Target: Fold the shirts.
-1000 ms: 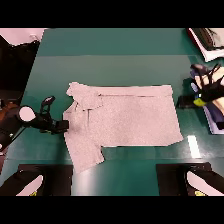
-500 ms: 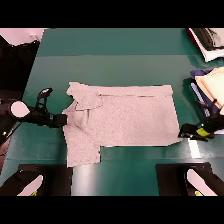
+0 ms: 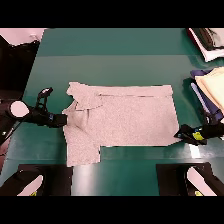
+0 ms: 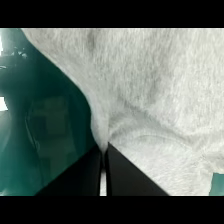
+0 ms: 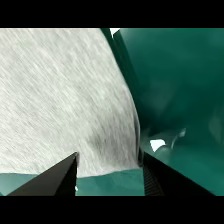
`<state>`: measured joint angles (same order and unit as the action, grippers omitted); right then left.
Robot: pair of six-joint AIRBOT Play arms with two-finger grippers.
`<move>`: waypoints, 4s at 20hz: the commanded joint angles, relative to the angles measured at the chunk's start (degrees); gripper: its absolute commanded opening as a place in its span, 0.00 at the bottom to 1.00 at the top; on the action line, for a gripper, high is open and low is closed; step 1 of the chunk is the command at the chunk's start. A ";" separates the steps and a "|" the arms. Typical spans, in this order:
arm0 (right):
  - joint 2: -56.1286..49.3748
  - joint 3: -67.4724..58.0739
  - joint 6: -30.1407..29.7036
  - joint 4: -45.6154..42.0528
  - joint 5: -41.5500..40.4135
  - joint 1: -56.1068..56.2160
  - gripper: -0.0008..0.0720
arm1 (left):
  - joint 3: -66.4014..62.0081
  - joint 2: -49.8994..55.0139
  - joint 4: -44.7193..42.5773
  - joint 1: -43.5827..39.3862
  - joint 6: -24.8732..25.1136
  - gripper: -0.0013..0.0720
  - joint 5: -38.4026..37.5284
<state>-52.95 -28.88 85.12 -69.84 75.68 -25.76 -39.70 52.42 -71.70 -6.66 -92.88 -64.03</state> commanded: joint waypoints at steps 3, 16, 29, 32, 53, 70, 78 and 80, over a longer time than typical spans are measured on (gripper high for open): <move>0.07 0.31 -0.55 1.33 -2.97 -0.24 0.23 | -0.07 -0.04 0.00 0.02 0.33 0.05 -0.02; 9.86 -31.67 -1.66 7.28 -9.49 8.48 0.03 | -36.61 -0.07 -0.17 0.02 1.40 0.05 -0.35; 15.61 -67.45 -1.75 6.69 -4.55 3.78 0.03 | -82.38 -3.06 6.93 0.02 1.79 0.05 -9.11; 12.22 -74.66 -0.63 6.69 3.98 -0.33 0.03 | -82.34 -5.49 12.85 0.02 1.79 0.05 -8.85; -28.81 -59.08 6.05 -8.24 9.03 13.18 0.02 | -37.38 15.82 -9.38 0.02 3.34 0.05 6.51; -28.74 -43.28 4.37 -7.78 -11.02 15.58 0.02 | -30.71 23.15 -18.53 0.02 3.30 0.05 3.04; -28.76 -36.94 4.39 -7.87 -12.66 18.64 0.03 | -25.35 23.15 -17.90 0.02 2.69 0.05 2.82; -28.63 -37.51 4.37 -7.80 -11.82 18.62 0.24 | -25.35 23.15 -18.10 0.02 2.82 0.42 0.96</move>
<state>-81.69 -66.92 89.52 -77.91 63.46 -7.62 -65.56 75.53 -89.93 -6.66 -89.91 -61.08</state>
